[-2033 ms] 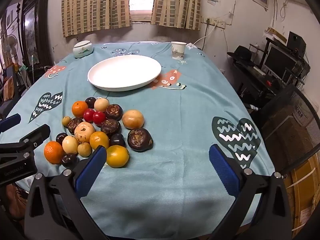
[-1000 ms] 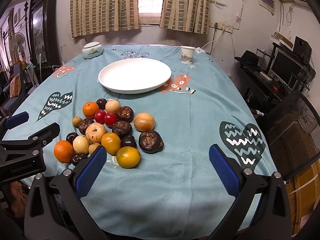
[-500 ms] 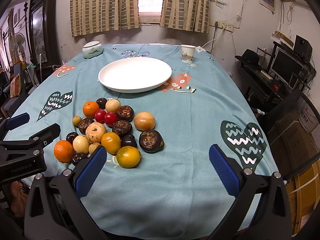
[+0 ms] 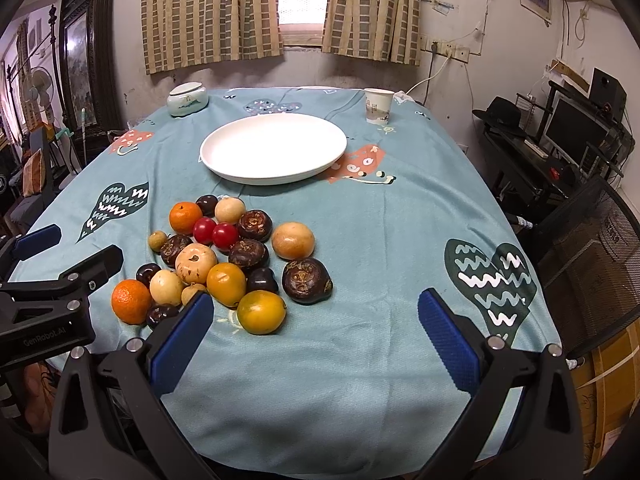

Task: Organize fruits

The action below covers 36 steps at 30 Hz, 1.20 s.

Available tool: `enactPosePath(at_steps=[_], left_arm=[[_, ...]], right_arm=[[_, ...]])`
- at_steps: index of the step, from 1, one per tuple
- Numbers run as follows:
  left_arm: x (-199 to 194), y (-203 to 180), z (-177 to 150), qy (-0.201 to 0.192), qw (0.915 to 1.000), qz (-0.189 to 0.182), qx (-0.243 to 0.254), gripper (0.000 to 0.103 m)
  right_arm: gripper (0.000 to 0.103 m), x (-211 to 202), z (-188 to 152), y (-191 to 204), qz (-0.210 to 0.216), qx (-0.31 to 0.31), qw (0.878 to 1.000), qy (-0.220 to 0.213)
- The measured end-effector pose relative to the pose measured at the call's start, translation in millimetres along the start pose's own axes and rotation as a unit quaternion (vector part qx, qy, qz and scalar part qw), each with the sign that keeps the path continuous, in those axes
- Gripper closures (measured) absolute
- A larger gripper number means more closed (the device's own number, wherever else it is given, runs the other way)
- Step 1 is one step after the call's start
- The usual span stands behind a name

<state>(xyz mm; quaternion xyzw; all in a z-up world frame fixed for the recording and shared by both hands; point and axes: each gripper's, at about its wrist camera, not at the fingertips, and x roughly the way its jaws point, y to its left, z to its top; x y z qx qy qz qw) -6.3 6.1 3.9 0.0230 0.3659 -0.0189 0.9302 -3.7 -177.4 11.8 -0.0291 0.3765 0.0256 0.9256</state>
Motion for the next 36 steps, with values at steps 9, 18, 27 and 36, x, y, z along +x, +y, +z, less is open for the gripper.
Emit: enactPosePath(at_steps=[9,18,27,36], left_arm=[[-1,-2,-1,0.001,1.0000,-0.003,0.002,0.002],[-1,-3,-1,0.003,1.0000,-0.005,0.004,0.002],[1,23,-17,0.012,0.9998,0.007,0.013,0.002],[24,49,-52,0.069,0.9976,0.002,-0.012,0.002]], right_arm=[[0.001,-1,-2,3,0.006,-0.004,1.000,0.000],[0.001,-1,-2,1,0.007,0.000,1.000,0.004],[0.001,1,-11,-5,0.003,-0.013,1.000,0.007],[0.029,51,-29,11,0.114,-0.041,0.991,0.048]])
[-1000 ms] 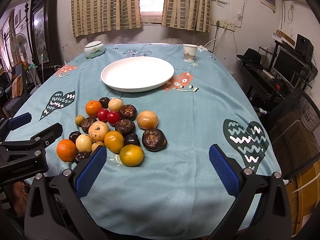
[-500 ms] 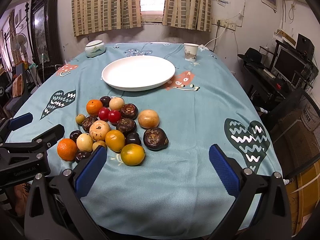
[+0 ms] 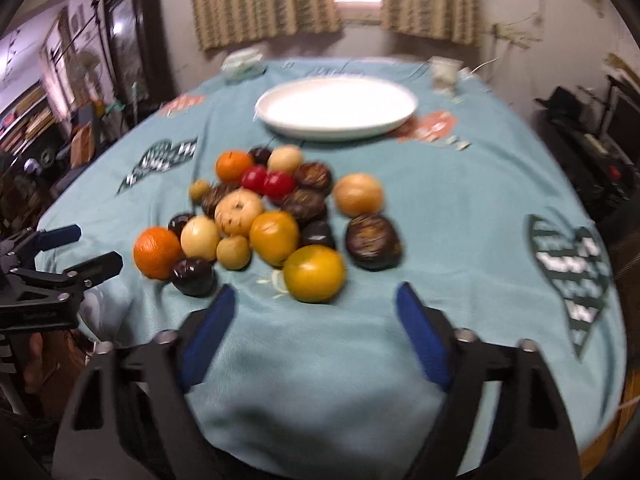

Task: Organize fruits
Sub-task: 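Grasp an orange with the left tool while the right tool grasps a yellow lemon, then carry both fruits onto the white plate and open both tools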

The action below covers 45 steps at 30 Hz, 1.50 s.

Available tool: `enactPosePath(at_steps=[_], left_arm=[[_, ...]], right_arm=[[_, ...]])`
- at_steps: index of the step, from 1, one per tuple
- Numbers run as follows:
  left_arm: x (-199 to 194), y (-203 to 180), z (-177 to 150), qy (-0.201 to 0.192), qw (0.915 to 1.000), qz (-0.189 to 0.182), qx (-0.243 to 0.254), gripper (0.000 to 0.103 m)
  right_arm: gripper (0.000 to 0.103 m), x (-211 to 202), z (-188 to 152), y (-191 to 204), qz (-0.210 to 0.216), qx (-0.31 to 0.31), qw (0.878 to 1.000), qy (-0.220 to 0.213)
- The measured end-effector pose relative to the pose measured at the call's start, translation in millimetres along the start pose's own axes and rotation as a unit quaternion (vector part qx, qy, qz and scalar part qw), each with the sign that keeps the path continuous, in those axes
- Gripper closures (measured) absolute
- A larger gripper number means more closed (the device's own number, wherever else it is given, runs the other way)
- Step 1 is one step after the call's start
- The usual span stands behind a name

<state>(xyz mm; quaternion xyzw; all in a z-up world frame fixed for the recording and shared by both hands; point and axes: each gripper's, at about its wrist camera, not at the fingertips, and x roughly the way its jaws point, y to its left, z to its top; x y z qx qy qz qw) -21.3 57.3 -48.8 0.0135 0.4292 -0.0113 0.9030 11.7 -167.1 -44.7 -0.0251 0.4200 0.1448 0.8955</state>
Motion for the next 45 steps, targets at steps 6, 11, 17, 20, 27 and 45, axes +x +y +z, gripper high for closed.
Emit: enactPosePath(at_steps=[6,11,17,20,27,45], left_arm=[[3,-5,-1,-0.002,0.9998,-0.016,0.010,0.002],[12,-11,1,0.006,0.9996,-0.021,0.017,0.002],[31,-14,9,0.023,0.9979,-0.059,0.016,0.017],[39,-18,11,0.030,0.9957,-0.085,0.019,0.023],[36,-27,12,0.025,0.9925,-0.114,0.038,0.041],[38,-29,10,0.023,0.9923,-0.113,0.046,0.063]], right_arm=[[0.061,43,4,-9,0.032,0.022,0.999,0.025],[0.061,24,-1,-7,0.042,0.023,0.999,0.015],[0.061,3,-7,-14,0.021,0.025,0.999,0.012],[0.061,0,-9,-17,0.022,0.033,0.999,0.009],[0.061,-9,-11,-19,0.026,0.044,0.999,0.002],[0.061,-16,-7,-18,0.033,0.046,0.998,-0.004]])
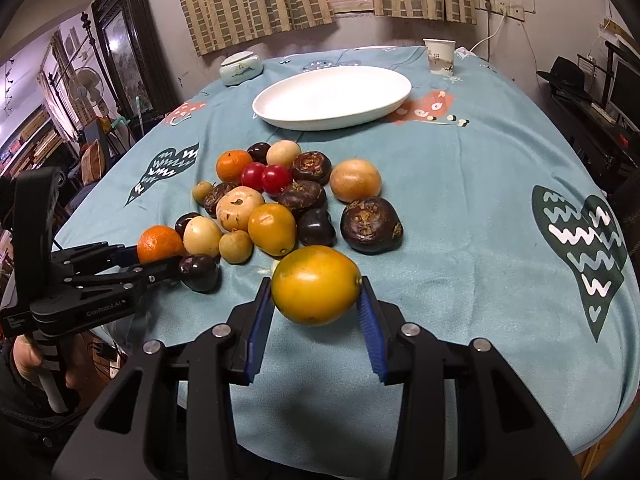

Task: Organize fruits
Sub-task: 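Carry both fruits onto the white plate and open both tools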

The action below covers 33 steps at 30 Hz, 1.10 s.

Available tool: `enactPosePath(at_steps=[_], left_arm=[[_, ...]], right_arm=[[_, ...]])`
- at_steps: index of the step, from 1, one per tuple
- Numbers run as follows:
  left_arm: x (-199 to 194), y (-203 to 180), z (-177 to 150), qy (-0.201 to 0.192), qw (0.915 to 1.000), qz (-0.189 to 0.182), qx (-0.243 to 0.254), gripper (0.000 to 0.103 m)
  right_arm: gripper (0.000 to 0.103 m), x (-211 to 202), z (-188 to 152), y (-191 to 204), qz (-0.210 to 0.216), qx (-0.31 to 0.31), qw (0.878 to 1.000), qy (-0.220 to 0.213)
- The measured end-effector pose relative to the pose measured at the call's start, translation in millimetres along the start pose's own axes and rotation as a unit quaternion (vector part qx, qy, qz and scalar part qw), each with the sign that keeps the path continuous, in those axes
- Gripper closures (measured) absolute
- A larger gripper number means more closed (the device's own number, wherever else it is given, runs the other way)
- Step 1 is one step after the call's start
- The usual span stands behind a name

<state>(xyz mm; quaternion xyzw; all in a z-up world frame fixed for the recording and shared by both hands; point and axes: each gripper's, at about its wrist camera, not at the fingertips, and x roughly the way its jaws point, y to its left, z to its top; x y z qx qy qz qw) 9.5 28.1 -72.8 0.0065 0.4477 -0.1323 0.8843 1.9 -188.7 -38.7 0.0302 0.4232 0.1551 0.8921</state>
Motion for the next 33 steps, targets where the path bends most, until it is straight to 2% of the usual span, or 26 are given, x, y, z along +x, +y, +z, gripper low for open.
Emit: enactPosePath(at_steps=[8,13,15,19,22,24,25,28,33], left_arm=[[-27,0,20,-0.033,0.9995,0.000,0.000,0.063],[-29,-3,63,-0.044,0.9989,0.001,0.015,0.063],[-21,-4,85,-0.040,0.9989,0.005,0.022,0.063],[9,5,164,-0.020,0.9997,-0.010,0.010,0.062],[44,12,229,-0.014,0.9999,0.007,0.003,0.062],[79,15,271,-0.002,0.9998,0.020,0.002,0.062],[93,17,284,0.003,0.9997,0.023,-0.001,0.062],[144,28,320,0.029,0.9989,0.027,-0.023,0.062],[201,44,343,0.059,0.9964,0.013,-0.059,0.062]], right_arm=[[0.061,-9,18,-1,0.017,0.001,0.999,-0.027],[0.061,-7,46,-5,0.012,-0.012,0.999,-0.038],[0.061,0,69,-10,0.008,-0.019,0.999,-0.041],[0.061,24,132,-22,0.001,-0.039,0.998,-0.044],[0.061,60,199,-31,0.011,-0.051,0.998,-0.040],[0.061,90,229,-36,0.013,-0.055,0.998,-0.021],[0.061,115,248,-39,0.014,-0.059,0.998,-0.001],[0.061,173,277,-47,0.023,-0.059,0.997,0.046],[0.061,233,293,-57,0.028,-0.064,0.994,0.088]])
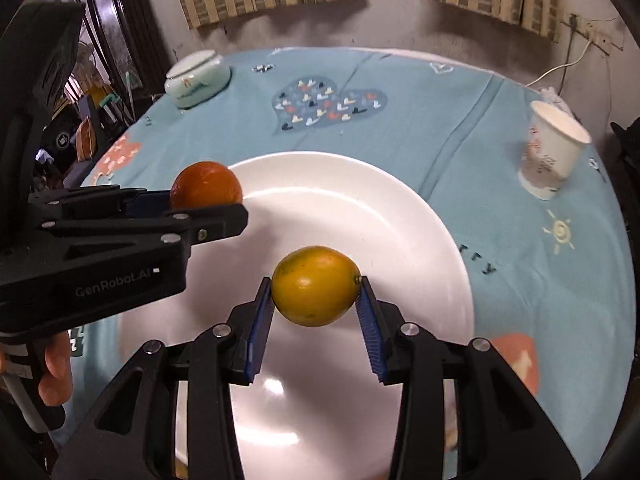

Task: Organize fruits
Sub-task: 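Carry both fruits onto the white plate and open both tools, then grasp a dark mangosteen with each tool from the cluster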

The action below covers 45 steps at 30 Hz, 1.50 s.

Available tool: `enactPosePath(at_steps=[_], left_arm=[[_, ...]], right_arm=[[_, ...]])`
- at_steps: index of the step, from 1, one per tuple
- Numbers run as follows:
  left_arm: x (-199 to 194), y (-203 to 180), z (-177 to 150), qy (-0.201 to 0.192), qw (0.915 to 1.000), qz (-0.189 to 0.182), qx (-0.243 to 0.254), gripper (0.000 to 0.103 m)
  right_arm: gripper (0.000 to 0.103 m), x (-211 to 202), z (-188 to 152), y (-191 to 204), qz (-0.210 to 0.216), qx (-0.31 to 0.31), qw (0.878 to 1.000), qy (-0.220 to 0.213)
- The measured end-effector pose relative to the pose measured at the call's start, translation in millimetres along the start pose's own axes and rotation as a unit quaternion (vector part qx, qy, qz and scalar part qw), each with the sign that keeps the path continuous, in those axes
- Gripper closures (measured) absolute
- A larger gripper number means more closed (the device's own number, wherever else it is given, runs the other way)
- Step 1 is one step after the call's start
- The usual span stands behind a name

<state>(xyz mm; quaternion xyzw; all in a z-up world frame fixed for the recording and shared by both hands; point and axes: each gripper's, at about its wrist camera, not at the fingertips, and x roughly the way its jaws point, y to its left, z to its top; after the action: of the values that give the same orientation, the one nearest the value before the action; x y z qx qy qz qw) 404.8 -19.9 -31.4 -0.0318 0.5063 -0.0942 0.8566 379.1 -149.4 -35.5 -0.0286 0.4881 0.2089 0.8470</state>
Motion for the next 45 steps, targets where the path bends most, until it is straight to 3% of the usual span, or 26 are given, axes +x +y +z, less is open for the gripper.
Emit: enactPosePath(at_steps=[4,6,7,8,11,14,17,19,20,22,24,27,30,35,45], left_arm=[[13,-1,7,0.000,0.9999,0.006,0.008,0.061],[12,0,10,-0.004,0.9999,0.007,0.009,0.039],[7,0,9,-0.017,0.9997,0.017,0.008,0.018],[0,-1,10,-0.036,0.9990,0.028,0.007,0.015],[-24,-3,9,-0.054,0.9981,0.027,0.013,0.015],[-64,-5,-3,-0.081,0.9958,0.030,0.028,0.014],[-118,-8,-36,-0.122,0.9906,0.039,0.048,0.006],[-151,-13,-70,-0.144,0.9864,0.052,0.060,0.002],[-165,-14,-87,-0.152,0.9847,0.053,0.066,0.002],[-188,-19,-132,-0.164,0.9818,0.057,0.078,0.002],[-198,-23,-172,-0.167,0.9806,0.063,0.082,0.002],[-210,-21,-248,-0.171,0.9824,0.036,0.065,0.002],[-212,-20,-298,-0.172,0.9832,0.027,0.054,0.002],[-207,-17,-330,-0.149,0.9869,0.034,0.052,0.002],[-202,-17,-343,-0.138,0.9878,0.043,0.058,0.002]], right_arm=[[0.060,20,8,-4,-0.001,-0.007,1.000,0.007],[0.050,24,10,-3,-0.031,-0.014,0.999,0.001],[0.036,24,10,-4,-0.045,-0.016,0.999,-0.004],[0.035,20,11,-2,-0.063,-0.018,0.998,-0.017],[0.035,4,11,3,-0.090,-0.027,0.995,-0.043],[0.035,-27,4,9,-0.080,-0.025,0.995,-0.051],[0.033,-74,-15,24,-0.083,-0.036,0.993,-0.071],[0.026,-104,-36,36,-0.083,-0.038,0.992,-0.086],[0.013,-124,-55,43,-0.082,-0.036,0.991,-0.095],[0.001,-148,-88,56,-0.083,-0.037,0.990,-0.110],[0.001,-171,-137,75,-0.098,-0.047,0.986,-0.127],[0.001,-187,-200,96,-0.119,-0.051,0.984,-0.125],[0.001,-198,-244,106,-0.125,-0.031,0.983,-0.130],[0.001,-204,-266,112,-0.142,-0.020,0.981,-0.129],[0.001,-193,-282,105,-0.168,-0.017,0.979,-0.116]])
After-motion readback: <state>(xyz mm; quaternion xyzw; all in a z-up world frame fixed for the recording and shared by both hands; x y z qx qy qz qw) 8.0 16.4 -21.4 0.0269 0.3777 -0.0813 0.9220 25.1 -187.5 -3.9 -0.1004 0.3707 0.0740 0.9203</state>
